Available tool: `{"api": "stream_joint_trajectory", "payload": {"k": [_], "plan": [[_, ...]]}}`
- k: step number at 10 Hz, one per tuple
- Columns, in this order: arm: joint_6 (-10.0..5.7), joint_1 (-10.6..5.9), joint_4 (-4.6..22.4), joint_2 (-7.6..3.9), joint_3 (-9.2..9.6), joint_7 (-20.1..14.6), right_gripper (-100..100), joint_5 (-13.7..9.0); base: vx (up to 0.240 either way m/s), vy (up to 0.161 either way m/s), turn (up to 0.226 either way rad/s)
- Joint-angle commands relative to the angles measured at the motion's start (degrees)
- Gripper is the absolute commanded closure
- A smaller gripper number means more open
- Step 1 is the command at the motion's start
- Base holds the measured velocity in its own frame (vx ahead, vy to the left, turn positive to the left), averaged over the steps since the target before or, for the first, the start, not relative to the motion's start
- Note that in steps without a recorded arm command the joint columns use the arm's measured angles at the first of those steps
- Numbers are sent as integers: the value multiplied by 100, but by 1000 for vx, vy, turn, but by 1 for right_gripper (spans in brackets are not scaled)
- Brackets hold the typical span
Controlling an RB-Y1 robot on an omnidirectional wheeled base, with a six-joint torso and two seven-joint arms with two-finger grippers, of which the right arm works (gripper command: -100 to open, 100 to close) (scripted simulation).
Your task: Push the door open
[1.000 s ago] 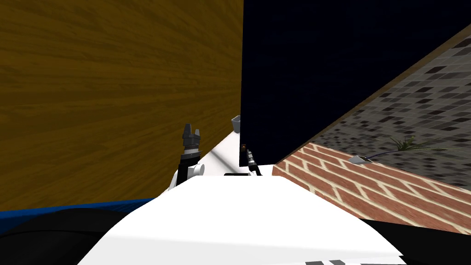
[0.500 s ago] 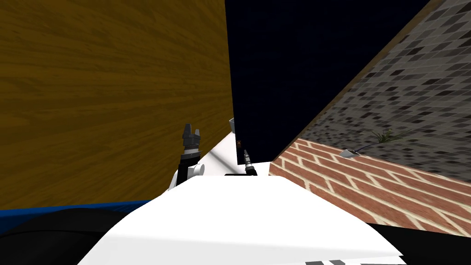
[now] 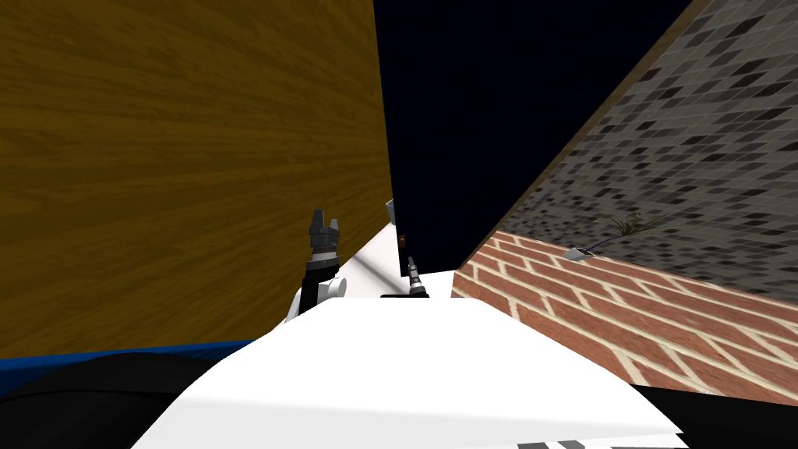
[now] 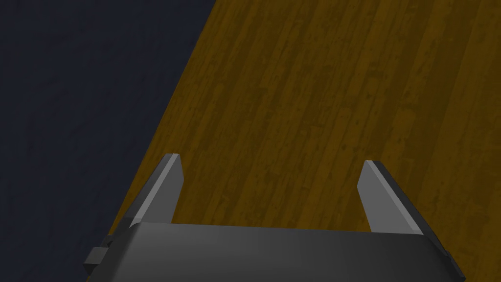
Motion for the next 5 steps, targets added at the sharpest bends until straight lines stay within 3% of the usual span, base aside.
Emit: {"api": "stream_joint_trajectory", "payload": {"k": [1,2,5], "plan": [[0,0,0,0,0,0,-100,0,-8,4,1],[46,-60,24,-154,-71,-28,-100,30,142,26,13],[117,-182,90,-215,-206,-92,-100,86,237,67,13]]}}
